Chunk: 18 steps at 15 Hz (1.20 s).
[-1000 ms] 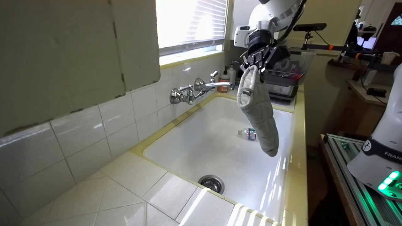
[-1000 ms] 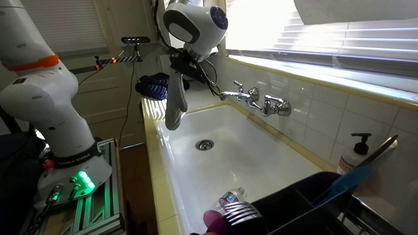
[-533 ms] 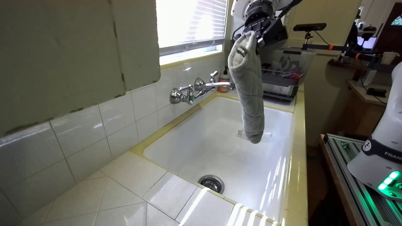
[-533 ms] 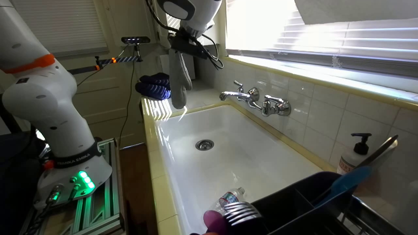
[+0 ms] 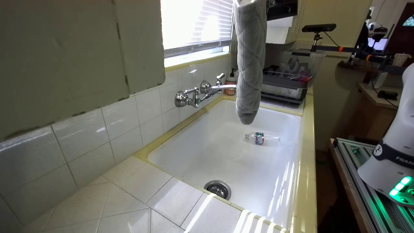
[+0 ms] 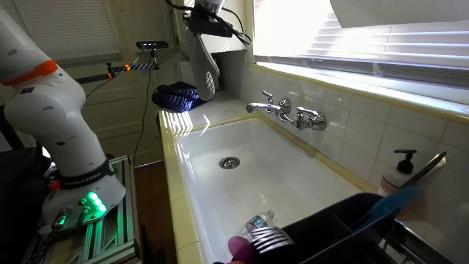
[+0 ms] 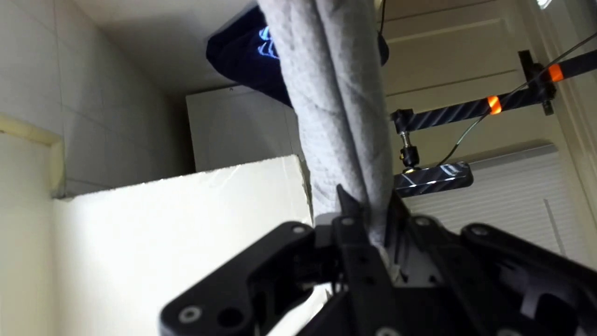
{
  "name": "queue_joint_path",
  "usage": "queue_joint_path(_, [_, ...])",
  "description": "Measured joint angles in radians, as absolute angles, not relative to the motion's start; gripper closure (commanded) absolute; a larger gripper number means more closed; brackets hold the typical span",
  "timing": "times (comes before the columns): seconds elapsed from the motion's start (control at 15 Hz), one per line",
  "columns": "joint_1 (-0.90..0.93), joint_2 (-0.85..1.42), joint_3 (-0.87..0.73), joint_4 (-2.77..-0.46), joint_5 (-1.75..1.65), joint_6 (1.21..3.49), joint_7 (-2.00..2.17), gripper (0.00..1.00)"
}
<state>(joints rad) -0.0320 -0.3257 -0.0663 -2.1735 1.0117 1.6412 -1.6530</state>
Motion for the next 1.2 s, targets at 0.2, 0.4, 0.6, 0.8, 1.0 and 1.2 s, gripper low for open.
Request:
queue_joint_path(0.2, [-0.026, -0.36, -0.062, -2.139, 1.024, 1.643, -1.667, 0.96])
queue_joint_path(0.4, [-0.021, -0.384, -0.059, -2.102, 1.039, 1.651, -1.682, 0.84])
queue_joint_path(0.6, [-0.02, -0.384, -0.059, -2.096, 1.038, 1.651, -1.681, 0.84])
queue_joint_path(0.8, [-0.021, -0.376, -0.059, -2.096, 1.038, 1.651, -1.681, 0.84])
queue_joint_path(1.0, [-0.021, -0.376, -0.059, -2.096, 1.038, 1.651, -1.681, 0.84])
queue_joint_path(1.2, [-0.021, -0.376, -0.059, -2.096, 1.038, 1.651, -1.681, 0.84])
